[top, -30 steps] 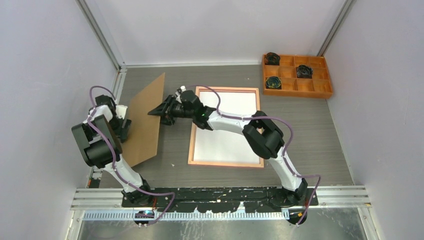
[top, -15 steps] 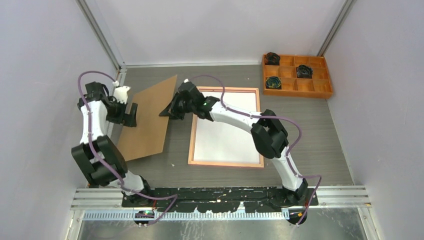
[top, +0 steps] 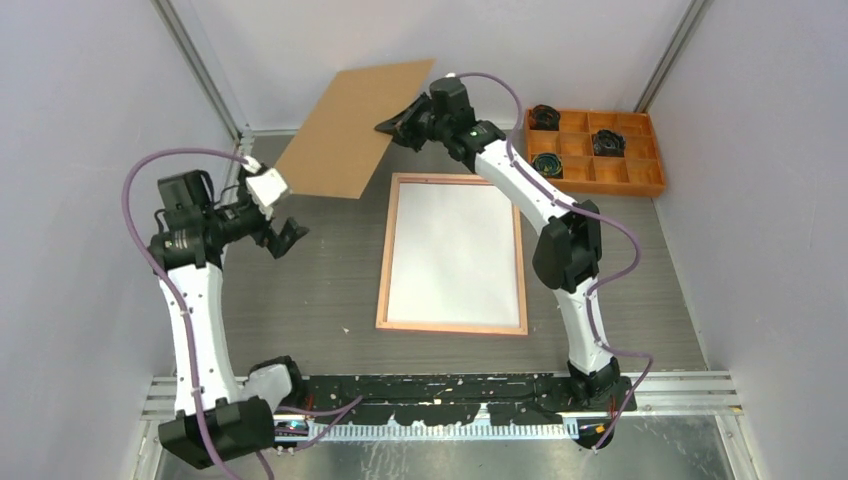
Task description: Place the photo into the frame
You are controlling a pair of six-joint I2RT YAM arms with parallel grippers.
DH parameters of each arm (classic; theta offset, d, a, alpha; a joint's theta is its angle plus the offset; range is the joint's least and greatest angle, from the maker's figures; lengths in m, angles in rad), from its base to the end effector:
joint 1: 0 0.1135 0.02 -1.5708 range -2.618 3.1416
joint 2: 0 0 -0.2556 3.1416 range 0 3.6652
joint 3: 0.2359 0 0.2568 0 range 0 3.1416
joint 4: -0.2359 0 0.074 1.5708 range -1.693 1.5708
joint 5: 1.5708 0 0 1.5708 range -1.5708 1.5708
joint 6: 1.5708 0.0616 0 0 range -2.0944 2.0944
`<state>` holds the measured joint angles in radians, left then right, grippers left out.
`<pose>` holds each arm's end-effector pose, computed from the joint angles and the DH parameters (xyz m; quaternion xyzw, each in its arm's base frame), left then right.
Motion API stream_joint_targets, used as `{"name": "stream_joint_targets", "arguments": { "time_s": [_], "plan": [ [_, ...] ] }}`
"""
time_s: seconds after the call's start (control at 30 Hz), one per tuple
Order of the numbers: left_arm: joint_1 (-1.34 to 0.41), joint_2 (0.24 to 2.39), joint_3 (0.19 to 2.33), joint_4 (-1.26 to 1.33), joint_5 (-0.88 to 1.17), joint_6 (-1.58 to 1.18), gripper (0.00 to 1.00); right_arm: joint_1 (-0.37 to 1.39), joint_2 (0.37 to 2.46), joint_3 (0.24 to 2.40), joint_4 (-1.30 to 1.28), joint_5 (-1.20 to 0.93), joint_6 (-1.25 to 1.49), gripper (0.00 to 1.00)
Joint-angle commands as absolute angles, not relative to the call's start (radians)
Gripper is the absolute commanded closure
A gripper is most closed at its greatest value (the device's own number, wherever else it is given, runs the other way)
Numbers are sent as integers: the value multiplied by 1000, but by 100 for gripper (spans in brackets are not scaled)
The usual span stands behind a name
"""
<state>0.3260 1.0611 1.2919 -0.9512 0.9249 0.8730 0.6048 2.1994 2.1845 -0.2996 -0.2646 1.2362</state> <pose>0.2129 0.0200 0.3789 0.3974 0.7353 -0.1272 0.5341 0.4414 0.3247 0.3353 0.1753 0.7865 0.5282 0.2677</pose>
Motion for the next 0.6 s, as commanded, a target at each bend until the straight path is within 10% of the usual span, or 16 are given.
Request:
{"name": "stream_joint_targets", "arguments": {
  "time_s": [0.0,0.3,0.57],
  "plan": [
    [198,967,1198,-866,912,991,0,605,2143,2159,-254,-319,1326,99],
    [49,835,1037,-670,709,1148,7,625,2024,1927,-133,-335,1494,99],
    [9,805,1103,-1012,698,1399,13,681,1977,1842,-76,-333,1563,99]
  ]
}}
